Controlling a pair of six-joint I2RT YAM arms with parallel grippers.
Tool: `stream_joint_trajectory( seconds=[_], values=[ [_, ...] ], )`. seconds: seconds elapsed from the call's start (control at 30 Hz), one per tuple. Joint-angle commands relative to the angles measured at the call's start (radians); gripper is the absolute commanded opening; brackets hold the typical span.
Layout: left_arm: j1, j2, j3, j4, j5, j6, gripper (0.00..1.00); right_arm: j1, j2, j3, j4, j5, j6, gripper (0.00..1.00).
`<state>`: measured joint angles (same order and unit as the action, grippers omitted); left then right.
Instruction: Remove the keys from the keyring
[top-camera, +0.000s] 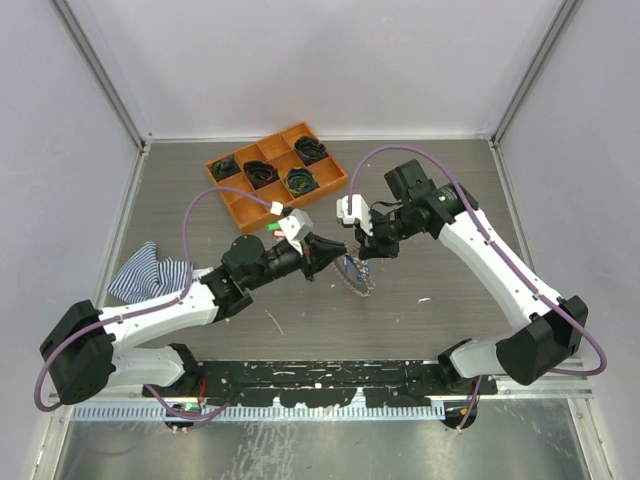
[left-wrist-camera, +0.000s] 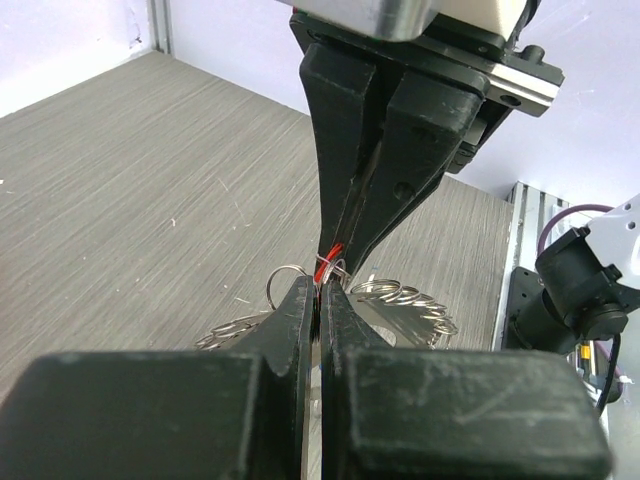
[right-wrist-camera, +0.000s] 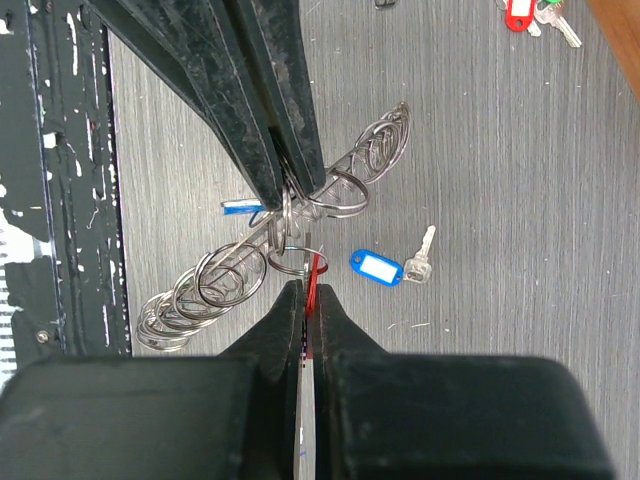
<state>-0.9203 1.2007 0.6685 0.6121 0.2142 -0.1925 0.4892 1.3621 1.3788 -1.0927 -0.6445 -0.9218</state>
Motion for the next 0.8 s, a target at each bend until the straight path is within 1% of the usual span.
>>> stream_joint_trajectory(
  seconds=[0.0,0.3,0.5,0.57,0.77],
  values=[
    [0.007,0.001,0.011,0.143,0.015,-0.036,0.00,-0.007,0.000,-0.002,-0.008,-0.003,-0.026,0.03],
    [0.020,0.011,0.008,0.164,0.034,-0.061,0.00,-0.006,-0.002,-0.006,-0.011,0.042,-0.023,0.03],
    [0.035,0.004,-0.006,0.159,0.054,-0.075,0.00,-0.044,0.000,0.020,0.004,0.061,0.012,0.04],
    [0.037,0.002,-0.010,0.158,0.049,-0.073,0.00,-0.046,0.000,0.019,0.005,0.049,0.013,0.04],
    [0.036,0.017,-0.013,0.167,0.039,-0.057,0.00,-0.047,0.004,0.030,-0.016,-0.051,0.011,0.04]
  ],
)
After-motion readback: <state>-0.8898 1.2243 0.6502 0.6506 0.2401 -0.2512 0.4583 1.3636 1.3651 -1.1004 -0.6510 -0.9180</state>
